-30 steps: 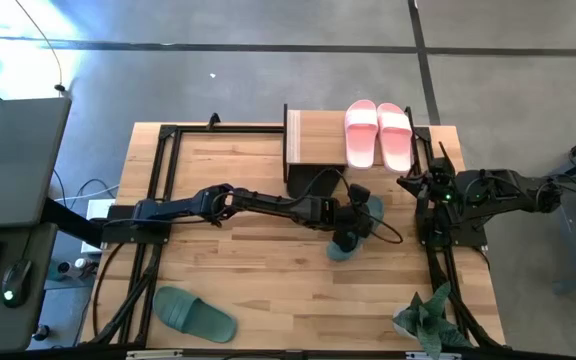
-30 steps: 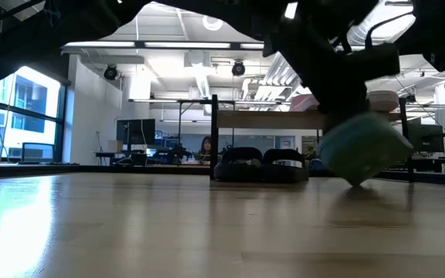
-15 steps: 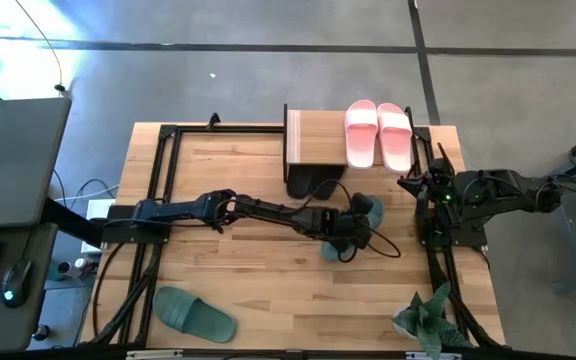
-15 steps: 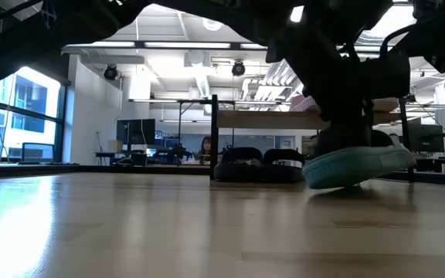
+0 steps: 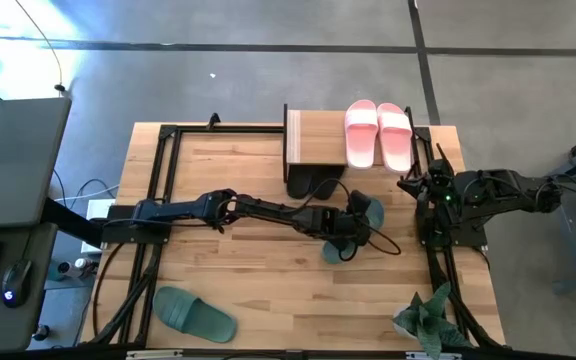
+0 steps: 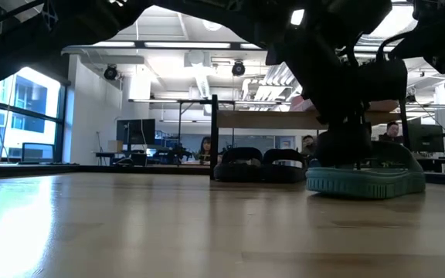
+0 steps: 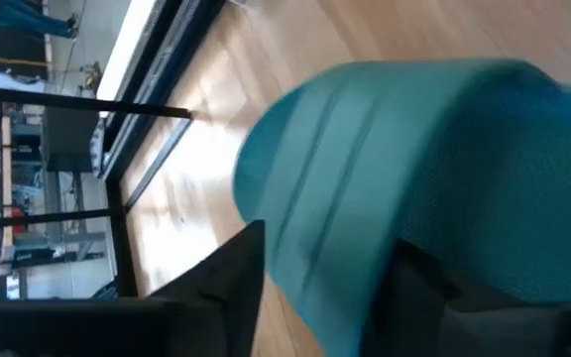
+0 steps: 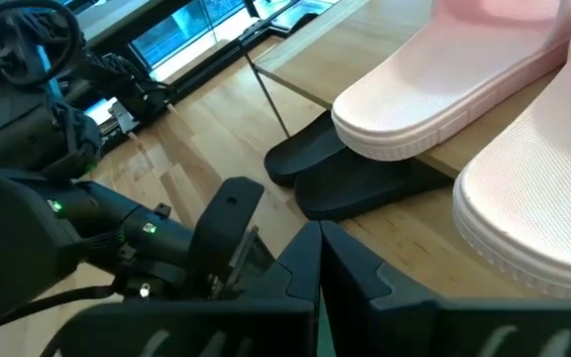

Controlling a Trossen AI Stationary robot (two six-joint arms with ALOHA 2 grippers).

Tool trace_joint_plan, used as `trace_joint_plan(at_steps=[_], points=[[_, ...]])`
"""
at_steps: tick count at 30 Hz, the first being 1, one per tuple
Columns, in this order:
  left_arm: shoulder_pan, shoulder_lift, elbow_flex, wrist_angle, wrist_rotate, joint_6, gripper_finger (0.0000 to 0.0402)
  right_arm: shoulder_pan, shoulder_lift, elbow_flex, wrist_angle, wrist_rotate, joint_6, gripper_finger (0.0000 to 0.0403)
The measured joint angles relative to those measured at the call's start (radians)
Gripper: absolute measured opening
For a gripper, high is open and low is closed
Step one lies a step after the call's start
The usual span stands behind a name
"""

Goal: Pick and place slides into the shelf
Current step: Put the top green slide under the shelf

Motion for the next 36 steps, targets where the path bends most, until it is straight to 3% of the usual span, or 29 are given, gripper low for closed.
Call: trace_joint_plan(at_steps=[8, 15, 20, 28, 32, 36], points=[[-0.016, -0.015, 0.011, -0.073, -0.073, -0.036, 0.0224, 0.000, 0.000, 0.000, 0.001, -0.014, 0.004, 0.0000], [-0.043, -0.115, 0.013, -0.217, -0.001, -0.161, 0.0249, 0.000, 0.000, 0.000, 0.008, -0.036, 0.016, 0.0000], [-0.047, -0.206, 0.012, -0.306, 0.017, -0.245, 0.0242, 0.000, 0.000, 0.000, 0.048, -0.072, -0.002, 0.0000], [-0.040, -0.369, 0.012, -0.483, 0.157, -0.441, 0.0209, 0.000, 0.001, 0.006, 0.197, -0.152, -0.057, 0.0001], [-0.033, -0.444, 0.013, -0.563, 0.222, -0.512, 0.0188, 0.000, 0.036, 0.071, 0.209, -0.159, -0.100, 0.0006], [-0.021, -0.505, 0.012, -0.617, 0.336, -0.571, 0.0168, 0.000, 0.117, 0.169, 0.199, -0.165, -0.179, 0.0036]])
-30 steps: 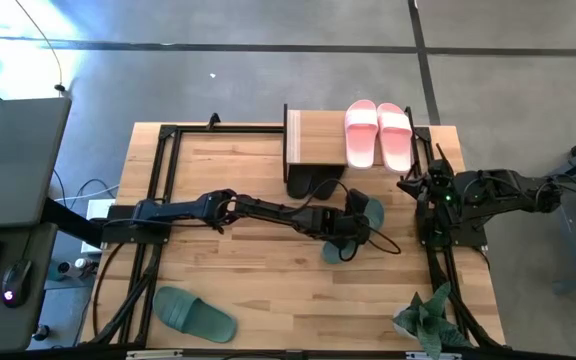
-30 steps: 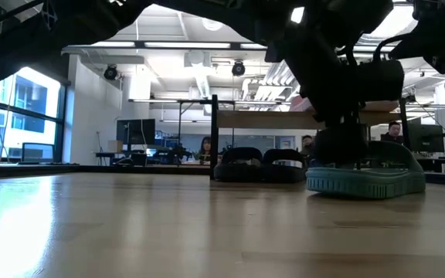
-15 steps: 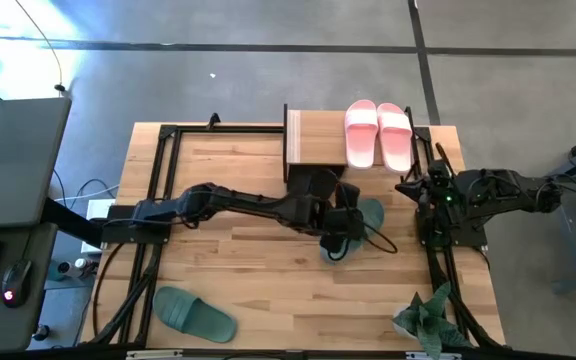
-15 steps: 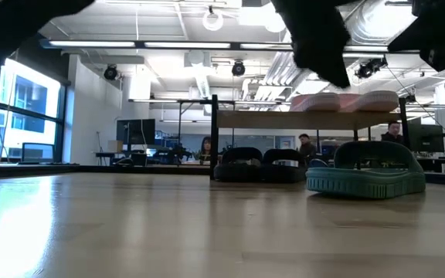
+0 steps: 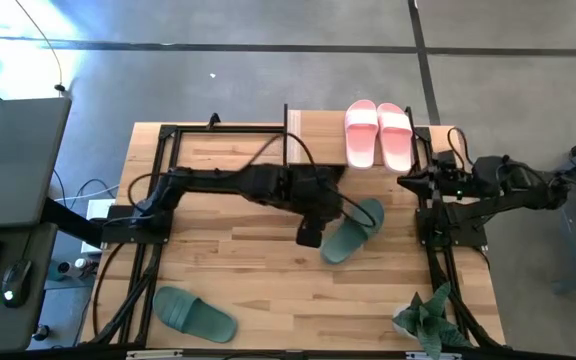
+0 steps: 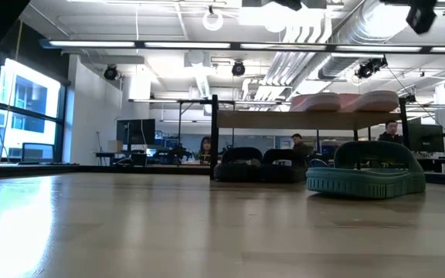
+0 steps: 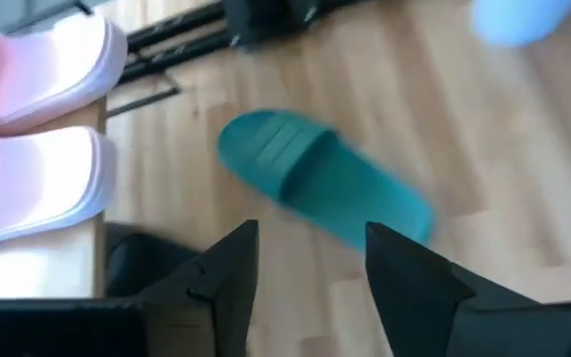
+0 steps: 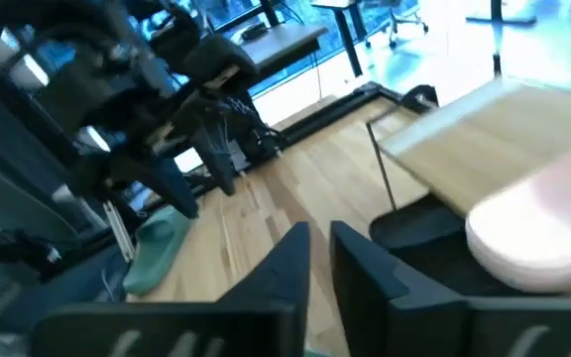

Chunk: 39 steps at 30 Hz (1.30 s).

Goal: Pick and place slides into the shelf
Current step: Put the top green slide under the shelf

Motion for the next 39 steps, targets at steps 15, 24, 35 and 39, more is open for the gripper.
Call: trace_joint_plan(at_steps=[15, 24, 35, 39], points=[[0.073, -0.120, -0.007, -0.015, 0.292, -0.171, 0.0097, 0.000, 0.409, 0.439, -0.503, 0.047, -0.155, 0.0105], [0.056, -0.123, -0.246, 0.196, 0.376, -0.255, 0.0046, 0.005, 0.435, 0.396, -0.571, 0.035, -0.043, 0.0092], [0.066, -0.474, -0.767, 0.495, 0.451, -0.264, 0.0004, 0.151, 0.611, 0.381, -0.641, 0.129, 0.282, 0.0092], [0.067, -0.676, -0.974, 0.583, 0.328, -0.275, 0.0002, 0.167, 0.722, 0.381, -0.648, 0.140, 0.366, 0.0092]])
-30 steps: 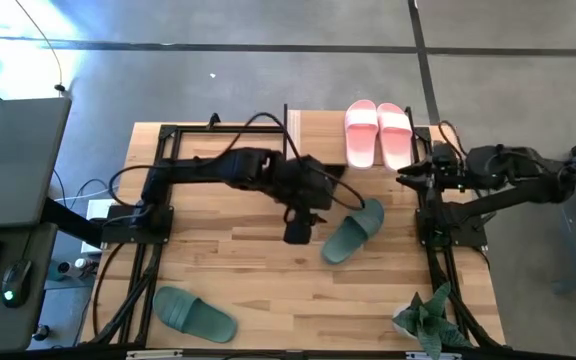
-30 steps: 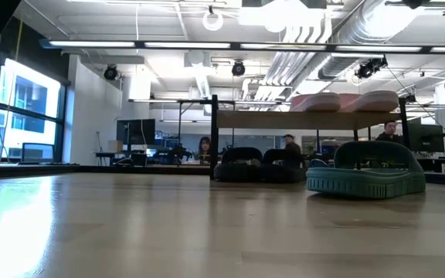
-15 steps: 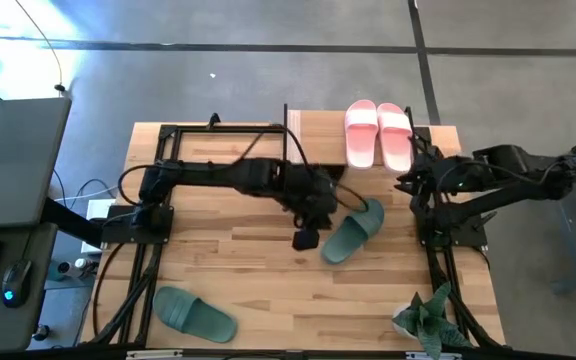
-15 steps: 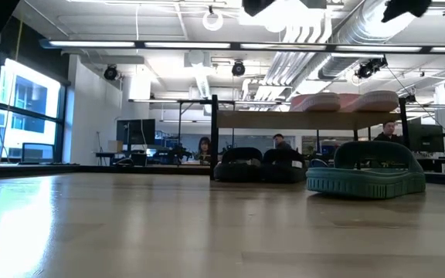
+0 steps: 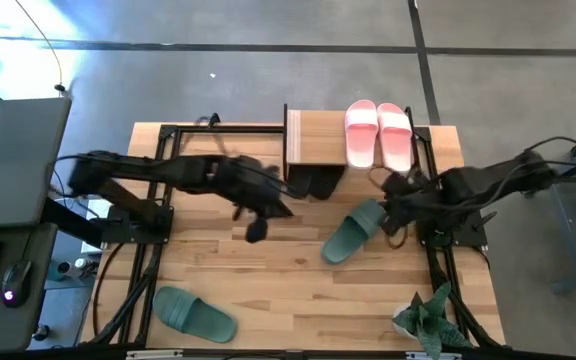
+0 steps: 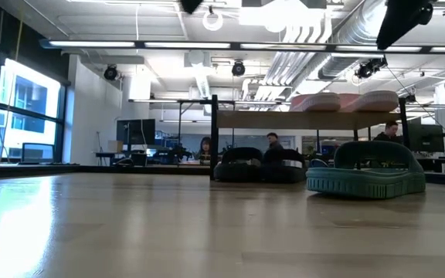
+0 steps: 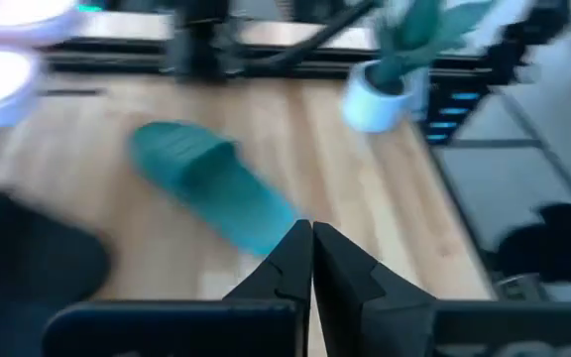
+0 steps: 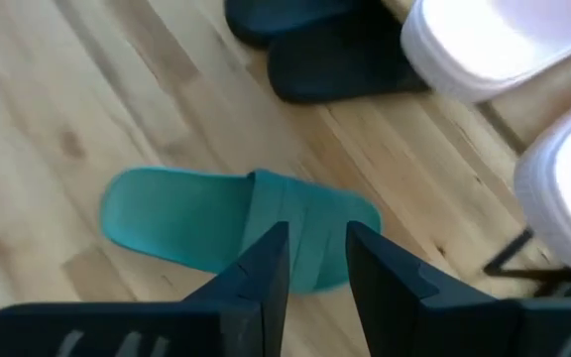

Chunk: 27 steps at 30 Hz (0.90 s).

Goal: Pick and place slides into the shelf
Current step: Put the top green slide under the shelf

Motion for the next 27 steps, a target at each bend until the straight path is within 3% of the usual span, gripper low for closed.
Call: trace_joint_plan(at_steps=[4, 9, 17, 27], points=[[0.000, -0.135, -0.156, 0.107, -0.064, -0.002, 0.0009, 0.001, 0.139, 0.056, -0.046, 0.001, 0.064, 0.0092], [0.000, -0.223, -0.220, 0.086, -0.055, -0.009, 0.0019, 0.011, 0.320, 0.194, -0.103, -0.003, 0.142, 0.0092], [0.043, -0.325, -0.228, 0.076, 0.175, -0.012, 0.0041, 0.057, 0.595, 0.326, -0.247, -0.074, 0.342, 0.0092], [0.156, -0.404, -0.228, 0.046, 0.208, -0.002, 0.0064, 0.076, 0.776, 0.326, -0.224, -0.101, 0.396, 0.0092]])
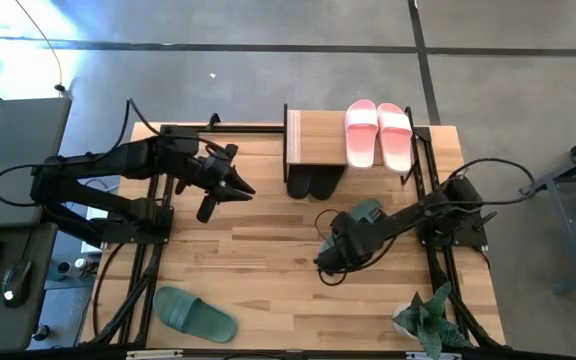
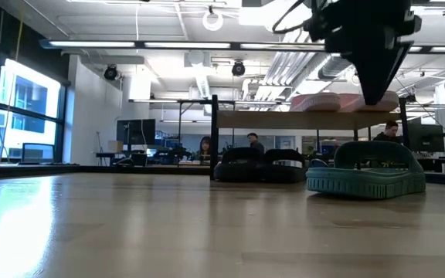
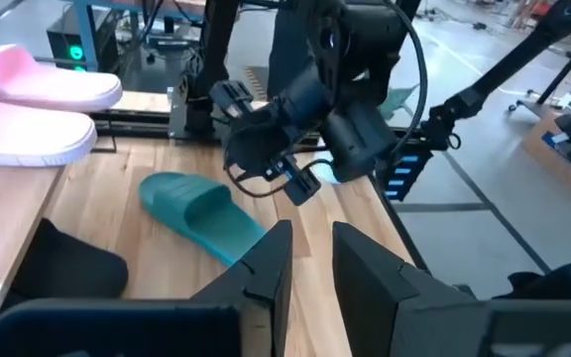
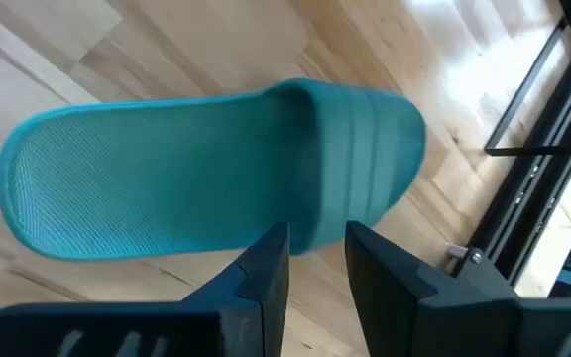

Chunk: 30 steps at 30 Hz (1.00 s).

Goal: Pick and place slides into the shelf
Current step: Put the top green slide under the shelf

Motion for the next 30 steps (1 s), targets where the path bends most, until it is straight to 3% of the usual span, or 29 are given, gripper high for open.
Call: trace_joint_plan(at_steps=[17, 30], points=[[0.013, -0.002, 0.000, -0.043, 0.006, -0.004, 0.0063, -0.008, 0.138, -0.028, -0.027, 0.023, 0.027, 0.0095], [0.013, -0.002, 0.000, -0.065, 0.005, -0.004, 0.0063, -0.008, 0.140, -0.191, 0.020, -0.004, 0.114, 0.0164]])
